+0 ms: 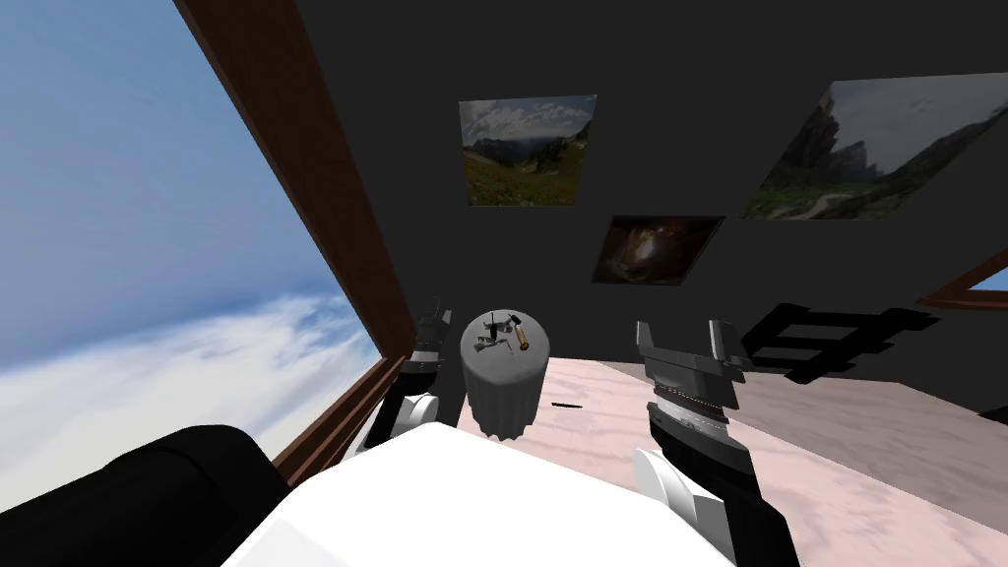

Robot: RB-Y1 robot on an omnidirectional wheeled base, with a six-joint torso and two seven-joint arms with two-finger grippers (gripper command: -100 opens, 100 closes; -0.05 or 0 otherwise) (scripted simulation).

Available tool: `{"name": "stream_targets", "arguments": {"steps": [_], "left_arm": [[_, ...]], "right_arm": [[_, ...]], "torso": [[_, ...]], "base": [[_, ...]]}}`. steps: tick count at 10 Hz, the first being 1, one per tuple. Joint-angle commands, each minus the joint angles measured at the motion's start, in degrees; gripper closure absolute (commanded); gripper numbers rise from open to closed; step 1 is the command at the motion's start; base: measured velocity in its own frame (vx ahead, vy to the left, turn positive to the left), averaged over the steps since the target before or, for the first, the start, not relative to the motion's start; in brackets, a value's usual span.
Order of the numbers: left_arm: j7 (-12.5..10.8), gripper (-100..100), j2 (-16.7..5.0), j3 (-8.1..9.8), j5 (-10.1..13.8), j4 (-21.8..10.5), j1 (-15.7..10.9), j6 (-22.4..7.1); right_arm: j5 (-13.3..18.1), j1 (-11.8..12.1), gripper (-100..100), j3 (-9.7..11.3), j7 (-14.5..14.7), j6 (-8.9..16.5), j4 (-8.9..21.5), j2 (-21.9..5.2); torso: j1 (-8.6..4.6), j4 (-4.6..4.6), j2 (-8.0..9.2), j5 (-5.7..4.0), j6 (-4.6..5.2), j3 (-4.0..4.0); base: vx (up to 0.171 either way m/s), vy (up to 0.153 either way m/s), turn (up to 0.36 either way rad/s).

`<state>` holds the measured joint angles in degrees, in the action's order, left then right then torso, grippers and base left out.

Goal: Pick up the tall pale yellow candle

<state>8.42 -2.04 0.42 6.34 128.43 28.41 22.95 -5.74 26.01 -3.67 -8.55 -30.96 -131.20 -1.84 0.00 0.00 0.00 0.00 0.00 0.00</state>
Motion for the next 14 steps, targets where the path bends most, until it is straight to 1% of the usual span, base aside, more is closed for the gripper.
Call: {"name": "stream_targets", "arguments": {"steps": [1, 4, 7, 8, 10, 11, 12, 13, 14], "left_arm": [[-1.0, -100, -1.5, 0.42, 0.0, -0.5, -1.2, -2.0], [-2.7, -100, -3.3, 1.21, 0.1, -1.4, -3.2, -5.5], [-5.0, -100, -5.3, 2.36, 0.3, -2.7, -6.1, -10.2], [-5.0, -100, -5.3, 2.36, 0.3, -2.7, -6.1, -10.6], [-6.9, -100, -6.6, 3.30, 0.6, -3.8, -8.4, -14.1], [-6.9, -100, -6.6, 3.30, 0.6, -3.8, -8.4, -14.9], [-7.9, -100, -7.3, 3.83, 0.8, -4.5, -9.6, -17.1], [-7.9, -100, -7.3, 3.83, 0.8, -4.5, -9.6, -17.2], [-8.9, -100, -8.0, 4.39, 0.9, -5.2, -10.9, -19.5]], "right_arm": [[0.0, 0.0, 0, 0.0, 0.0, 0.0, 0.0, 0.0], [0.0, 0.0, 0, 0.0, 0.0, 0.0, 0.0, 0.0], [0.0, 0.0, 0, 0.0, 0.0, 0.0, 0.0, 0.0], [0.0, 0.0, 0, 0.0, 0.0, 0.0, 0.0, 0.0], [0.0, 0.0, 0, 0.0, 0.0, 0.0, 0.0, 0.0], [0.0, 0.0, 0, 0.0, 0.0, 0.0, 0.0, 0.0], [0.0, 0.0, 0, 0.0, 0.0, 0.0, 0.0, 0.0], [0.0, 0.0, 0, 0.0, 0.0, 0.0, 0.0, 0.0], [0.0, 0.0, 0, 0.0, 0.0, 0.0, 0.0, 0.0]], "torso": [[0.00, 0.00, 0.00, 0.00, 0.00, 0.00], [-0.16, 0.00, 0.01, -0.04, 0.01, 0.01], [-0.18, 0.01, 0.03, -0.04, 0.02, 0.02], [-0.21, 0.01, 0.04, -0.05, 0.01, 0.02], [-0.14, 0.01, 0.04, -0.03, 0.01, 0.02], [-0.20, 0.01, 0.07, -0.04, 0.01, 0.04], [-0.15, 0.01, 0.06, -0.04, -0.01, 0.04], [-0.15, 0.01, 0.03, -0.04, 0.01, 0.02], [-0.11, 0.00, 0.01, -0.03, -0.01, 0.01]], "base": [[-0.007, -0.031, -0.090], [-0.008, -0.045, -0.063], [-0.012, -0.051, -0.093], [-0.012, -0.041, -0.023], [-0.019, -0.046, -0.090], [-0.013, -0.040, -0.036], [-0.004, -0.040, -0.072], [-0.001, -0.029, -0.040], [0.001, -0.029, -0.078]]}}
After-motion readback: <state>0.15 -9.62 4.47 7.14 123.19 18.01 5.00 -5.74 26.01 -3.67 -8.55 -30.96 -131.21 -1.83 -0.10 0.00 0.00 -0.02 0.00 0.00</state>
